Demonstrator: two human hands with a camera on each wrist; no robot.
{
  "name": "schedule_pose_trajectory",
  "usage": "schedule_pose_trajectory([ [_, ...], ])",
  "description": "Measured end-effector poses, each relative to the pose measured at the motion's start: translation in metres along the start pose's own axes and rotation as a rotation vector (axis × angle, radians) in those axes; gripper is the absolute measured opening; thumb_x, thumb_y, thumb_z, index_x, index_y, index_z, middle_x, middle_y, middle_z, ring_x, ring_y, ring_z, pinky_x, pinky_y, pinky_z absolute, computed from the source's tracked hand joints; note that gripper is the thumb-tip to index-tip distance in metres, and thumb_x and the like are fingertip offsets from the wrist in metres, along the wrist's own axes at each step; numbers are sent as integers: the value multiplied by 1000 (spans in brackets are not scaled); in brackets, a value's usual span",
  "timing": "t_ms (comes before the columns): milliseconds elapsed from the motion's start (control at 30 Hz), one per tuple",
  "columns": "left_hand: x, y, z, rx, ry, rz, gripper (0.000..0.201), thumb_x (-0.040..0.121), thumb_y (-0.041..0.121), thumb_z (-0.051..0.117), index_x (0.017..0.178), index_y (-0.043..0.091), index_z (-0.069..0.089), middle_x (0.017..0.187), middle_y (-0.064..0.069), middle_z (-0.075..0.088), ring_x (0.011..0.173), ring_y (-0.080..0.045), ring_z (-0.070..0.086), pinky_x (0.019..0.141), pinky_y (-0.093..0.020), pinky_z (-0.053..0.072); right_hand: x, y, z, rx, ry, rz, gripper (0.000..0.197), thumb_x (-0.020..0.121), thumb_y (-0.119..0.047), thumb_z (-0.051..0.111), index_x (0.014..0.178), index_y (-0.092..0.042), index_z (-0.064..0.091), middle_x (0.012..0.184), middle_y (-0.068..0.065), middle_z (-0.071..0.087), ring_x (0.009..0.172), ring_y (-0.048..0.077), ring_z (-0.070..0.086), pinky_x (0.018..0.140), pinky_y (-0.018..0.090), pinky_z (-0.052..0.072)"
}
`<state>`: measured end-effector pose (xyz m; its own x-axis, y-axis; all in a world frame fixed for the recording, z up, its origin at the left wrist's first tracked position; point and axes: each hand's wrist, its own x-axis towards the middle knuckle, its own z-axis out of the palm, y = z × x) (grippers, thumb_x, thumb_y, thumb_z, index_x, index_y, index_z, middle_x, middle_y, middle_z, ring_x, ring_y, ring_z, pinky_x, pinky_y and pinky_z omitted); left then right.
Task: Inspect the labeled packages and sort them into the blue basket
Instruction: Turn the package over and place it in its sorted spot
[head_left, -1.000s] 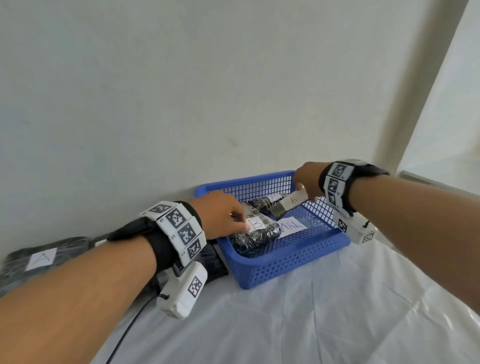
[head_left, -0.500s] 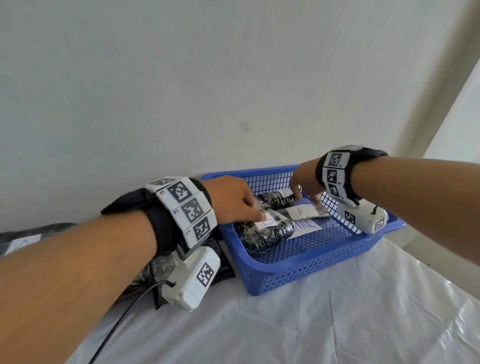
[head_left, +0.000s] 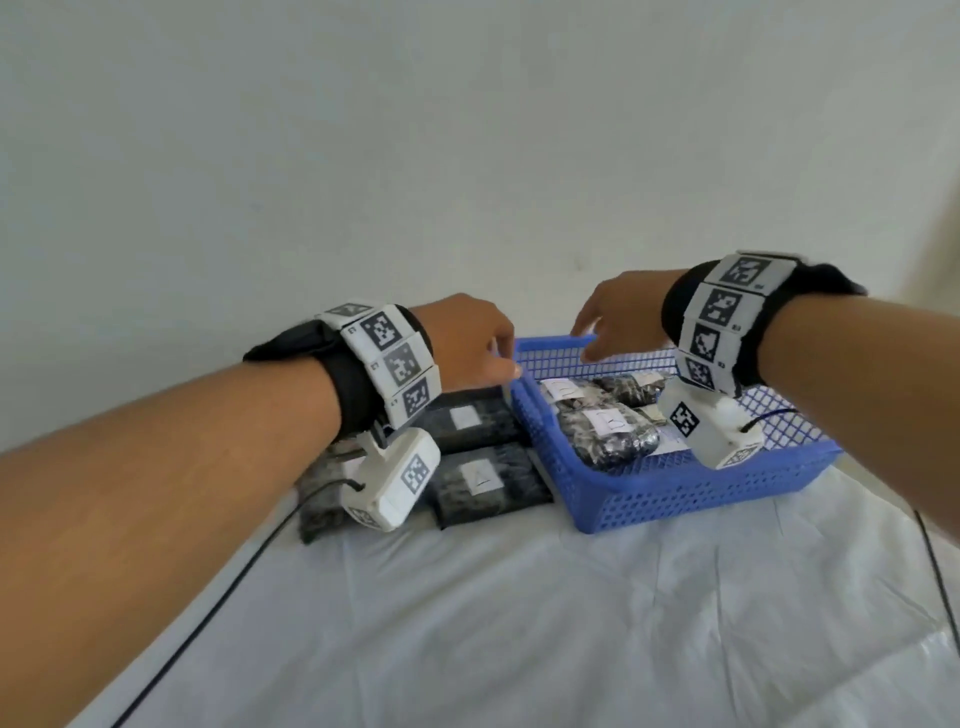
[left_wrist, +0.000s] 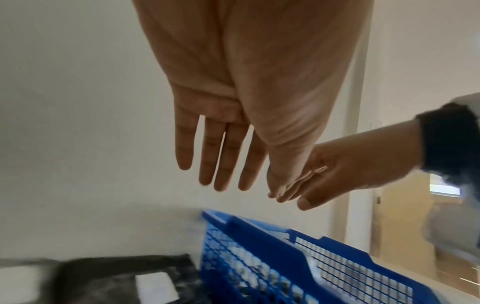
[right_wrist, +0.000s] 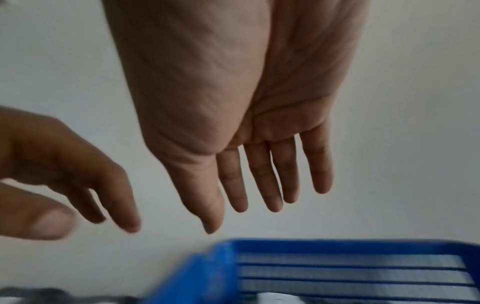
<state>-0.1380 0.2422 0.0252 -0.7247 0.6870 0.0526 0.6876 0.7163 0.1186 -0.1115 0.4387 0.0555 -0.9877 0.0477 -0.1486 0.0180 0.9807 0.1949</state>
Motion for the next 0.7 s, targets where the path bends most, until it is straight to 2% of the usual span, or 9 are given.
schedule_pose_trajectory([
  [67,-38,-23,-6,5,26,-79,33,103,39,59,124,15,69,110,1,63,99,-15,54,86,-25,41,-17,-40,-8,52,42,-88,49,102,-45,62,147,-25,58,149,0,60,137,23,54,117,38,37],
  [133,-80,-48,-10,10,26,-177,34,102,41,60,123,16,69,103,6,58,95,-13,51,83,-25,38,-35,-86,-10,87,47,-183,51,102,-46,61,150,-27,55,152,-1,56,140,22,51,119,38,36],
  [300,-200,-106,-23,-3,-80,-424,44,99,49,62,133,20,61,121,1,68,105,-16,59,96,-32,47,-78,-217,5,144,3,-415,59,104,-48,57,157,-25,46,160,0,48,145,23,45,117,35,35],
  [367,-248,-123,-26,-38,-106,-490,46,96,49,67,131,19,63,119,1,70,109,-19,64,98,-33,49,-95,-268,21,178,-68,-527,61,103,-52,56,157,-25,47,160,1,49,145,24,45,117,34,36],
  [433,-291,-133,-24,-48,-177,-541,53,93,50,71,133,17,62,125,-1,68,116,-21,63,102,-34,48,-111,-315,40,178,-183,-620,60,104,-52,54,157,-25,47,161,1,46,148,24,43,118,35,34],
  [500,-325,-136,-13,-34,-303,-577,71,88,57,74,141,14,55,135,-1,62,119,-21,59,105,-35,47,-123,-350,57,152,-272,-645,52,107,-43,51,153,-20,51,158,5,50,144,27,47,119,38,38],
  [533,-337,-136,-6,-21,-369,-586,79,84,62,76,142,14,53,134,-1,60,115,-20,58,102,-34,47,-126,-363,63,140,-292,-637,46,108,-37,49,149,-15,56,152,9,55,138,29,53,117,40,43],
  [633,-366,-135,20,17,-506,-572,79,72,73,79,119,15,57,117,0,53,99,-18,51,89,-35,49,-131,-384,66,143,-295,-572,40,108,-29,48,139,-7,62,140,14,62,126,32,61,110,43,51],
  [700,-376,-130,34,122,-559,-563,82,67,81,76,112,15,59,117,-1,44,105,-20,41,93,-39,43,-132,-386,66,152,-282,-532,43,108,-31,49,139,-5,61,142,15,63,129,33,61,110,44,51],
])
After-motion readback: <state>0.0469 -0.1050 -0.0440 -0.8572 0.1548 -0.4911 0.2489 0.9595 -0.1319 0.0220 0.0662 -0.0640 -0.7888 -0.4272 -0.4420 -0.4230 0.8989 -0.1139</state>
